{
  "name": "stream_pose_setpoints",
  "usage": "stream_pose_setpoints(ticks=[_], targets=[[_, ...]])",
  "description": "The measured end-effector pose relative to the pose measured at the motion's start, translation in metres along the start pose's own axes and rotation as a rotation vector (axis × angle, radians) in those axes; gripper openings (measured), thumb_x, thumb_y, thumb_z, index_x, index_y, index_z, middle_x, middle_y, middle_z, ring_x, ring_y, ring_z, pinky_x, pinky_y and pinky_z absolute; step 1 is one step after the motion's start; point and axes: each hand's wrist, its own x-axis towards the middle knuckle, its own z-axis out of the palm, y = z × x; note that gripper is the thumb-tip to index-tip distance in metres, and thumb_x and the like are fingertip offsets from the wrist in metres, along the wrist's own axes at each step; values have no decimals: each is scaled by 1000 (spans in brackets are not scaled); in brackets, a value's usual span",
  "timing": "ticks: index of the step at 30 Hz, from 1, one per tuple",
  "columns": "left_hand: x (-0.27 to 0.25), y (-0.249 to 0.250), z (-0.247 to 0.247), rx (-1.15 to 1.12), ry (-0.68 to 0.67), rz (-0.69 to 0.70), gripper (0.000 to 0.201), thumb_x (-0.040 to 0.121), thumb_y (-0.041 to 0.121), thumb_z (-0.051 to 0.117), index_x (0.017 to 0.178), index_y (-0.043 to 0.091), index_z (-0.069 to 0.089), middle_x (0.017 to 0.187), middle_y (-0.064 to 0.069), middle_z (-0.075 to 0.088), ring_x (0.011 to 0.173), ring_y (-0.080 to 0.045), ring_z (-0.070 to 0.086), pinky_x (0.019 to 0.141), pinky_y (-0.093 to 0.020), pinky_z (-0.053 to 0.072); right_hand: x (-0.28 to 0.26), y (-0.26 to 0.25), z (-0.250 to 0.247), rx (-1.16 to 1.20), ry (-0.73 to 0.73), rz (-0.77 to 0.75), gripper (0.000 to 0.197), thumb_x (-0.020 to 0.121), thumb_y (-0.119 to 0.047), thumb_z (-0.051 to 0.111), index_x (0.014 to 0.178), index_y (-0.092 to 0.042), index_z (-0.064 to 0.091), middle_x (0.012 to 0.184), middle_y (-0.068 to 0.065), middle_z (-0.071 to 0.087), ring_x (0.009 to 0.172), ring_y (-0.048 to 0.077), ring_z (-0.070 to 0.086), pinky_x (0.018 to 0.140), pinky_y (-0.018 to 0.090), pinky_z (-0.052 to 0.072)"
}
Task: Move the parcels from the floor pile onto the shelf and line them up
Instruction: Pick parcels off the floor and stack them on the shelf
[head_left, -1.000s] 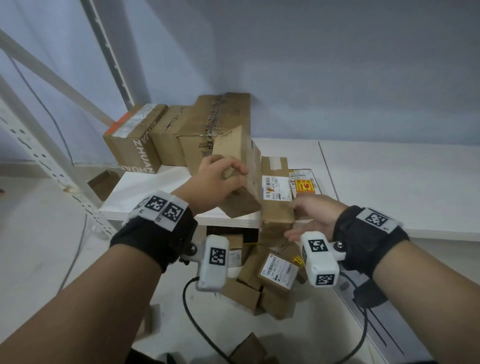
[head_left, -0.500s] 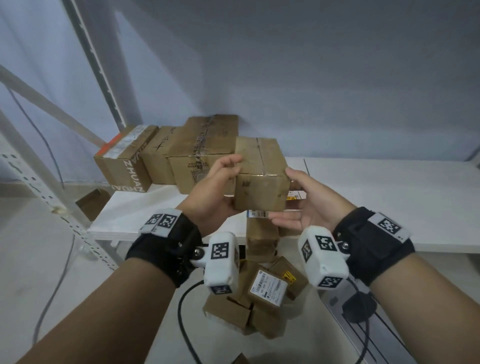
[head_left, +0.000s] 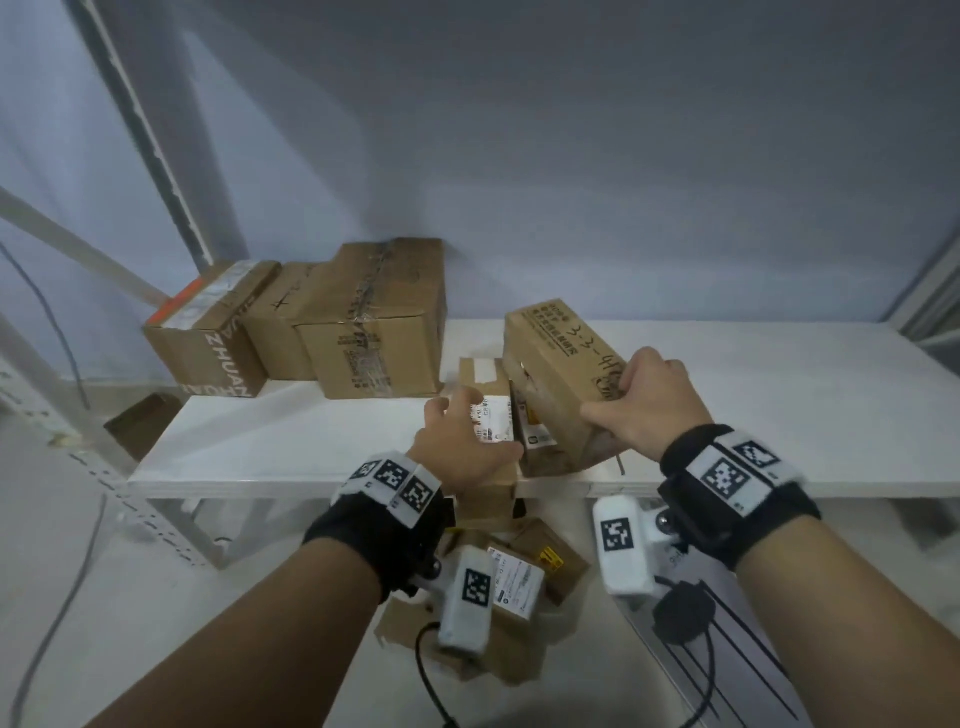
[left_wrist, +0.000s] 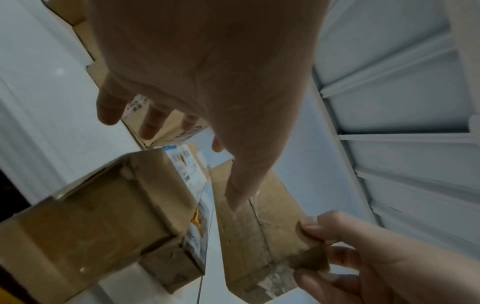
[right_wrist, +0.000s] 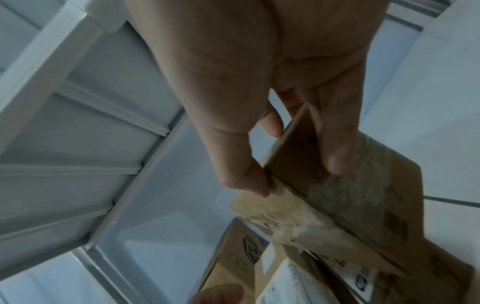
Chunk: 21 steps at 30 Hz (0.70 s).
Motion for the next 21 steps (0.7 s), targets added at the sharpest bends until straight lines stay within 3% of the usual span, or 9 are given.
stream_pose_setpoints(ticks=[3,6,9,11,13,15,18,21], targets=[[4,0,12,12,-47,-75,104,58,58,77,144,40,23,148,2,18,131,-30,42,103,-45,47,3,7,8,53,-37,48,58,66,-37,76,111,-13,48,111,7,43,77,12,48,58,27,43],[3,-2,25,110,-44,-91,115,60,58,81,150,38,12,150,-4,15,133,-32,42,106,-46,43,4,10,16,100,-51,95,60,66,-37,76,114,-14,47,114,7,41,76,12,47,57,26,42],[5,-4,33,92,-11,-93,109,68,48,81,151,34,12,144,-8,24,129,-33,46,105,-44,43,6,11,25,84,-58,106,65,66,-38,77,117,-16,44,113,7,39,74,13,46,56,26,41],[5,-5,36,81,8,-95,98,73,39,77,149,32,14,137,-10,33,121,-33,51,99,-41,46,6,11,31,65,-61,108,67,65,-38,78,117,-16,43,113,8,40,74,14,46,56,26,42],[7,-6,34,80,20,-101,93,75,36,73,148,31,15,133,-12,38,117,-33,52,93,-39,47,5,12,37,67,-70,100,67,66,-37,79,117,-16,42,115,8,40,78,16,49,62,29,47],[9,-9,31,82,18,-110,96,75,41,73,149,30,13,135,-14,38,119,-34,51,94,-40,46,2,12,43,80,-92,77,66,67,-34,80,116,-18,39,116,7,37,83,18,51,69,31,48],[14,-12,24,117,-9,-121,102,73,52,71,150,32,7,140,-14,40,124,-34,49,101,-45,46,-2,13,49,55,-116,53,70,67,-34,82,118,-22,34,115,5,36,83,18,51,69,30,45],[17,-18,16,119,-3,-131,96,72,55,66,146,34,9,133,-12,52,114,-31,58,95,-46,52,-1,15,49,77,-61,56,64,68,-33,79,114,-21,36,114,7,44,83,20,54,74,34,53]])
